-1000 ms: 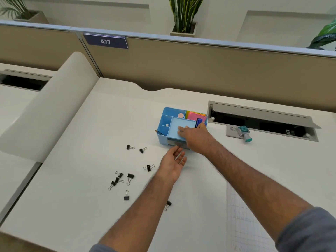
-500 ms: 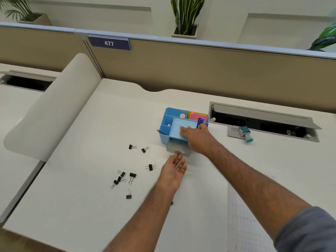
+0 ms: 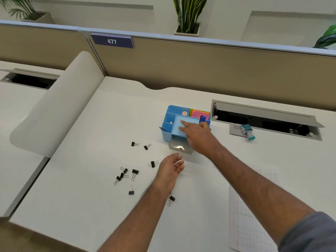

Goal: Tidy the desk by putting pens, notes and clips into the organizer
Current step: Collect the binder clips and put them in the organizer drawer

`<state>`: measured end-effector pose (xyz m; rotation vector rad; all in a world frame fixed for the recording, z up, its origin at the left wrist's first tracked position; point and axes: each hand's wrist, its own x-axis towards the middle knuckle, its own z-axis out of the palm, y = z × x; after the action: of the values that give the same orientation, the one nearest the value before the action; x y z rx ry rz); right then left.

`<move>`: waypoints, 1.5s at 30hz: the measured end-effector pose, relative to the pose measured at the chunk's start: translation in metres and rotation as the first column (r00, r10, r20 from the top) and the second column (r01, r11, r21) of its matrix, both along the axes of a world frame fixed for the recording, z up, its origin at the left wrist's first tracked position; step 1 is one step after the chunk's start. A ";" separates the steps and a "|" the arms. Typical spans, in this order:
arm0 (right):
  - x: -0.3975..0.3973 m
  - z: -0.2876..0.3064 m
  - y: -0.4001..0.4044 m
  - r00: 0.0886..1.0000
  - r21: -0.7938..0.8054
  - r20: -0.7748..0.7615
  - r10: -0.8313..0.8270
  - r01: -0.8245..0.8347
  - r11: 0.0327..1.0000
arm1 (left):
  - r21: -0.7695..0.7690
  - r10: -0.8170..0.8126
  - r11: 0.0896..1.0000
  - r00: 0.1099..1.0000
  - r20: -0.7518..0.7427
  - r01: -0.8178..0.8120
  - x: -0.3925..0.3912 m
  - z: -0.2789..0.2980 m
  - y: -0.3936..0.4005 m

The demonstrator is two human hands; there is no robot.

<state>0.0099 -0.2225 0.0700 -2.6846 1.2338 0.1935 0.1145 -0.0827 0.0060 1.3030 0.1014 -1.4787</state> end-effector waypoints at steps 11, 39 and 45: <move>-0.015 -0.021 0.106 0.889 0.250 0.458 0.004 -0.133 0.959 | 0.029 -0.256 0.945 0.682 0.685 0.325 0.047 0.004 0.072; -0.049 -0.079 0.191 0.966 0.423 0.257 0.035 -0.145 0.895 | 0.242 -0.452 0.794 0.275 0.849 0.558 0.051 -0.038 0.124; -0.061 -0.079 0.185 0.948 0.449 0.315 -0.046 -0.106 0.887 | 0.254 -0.462 0.783 0.257 0.849 0.568 0.051 -0.037 0.122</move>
<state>-0.0508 -0.0378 -0.0095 -2.2122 0.9086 0.0438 0.1652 0.0397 -0.0307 1.9904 -1.2352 -1.0503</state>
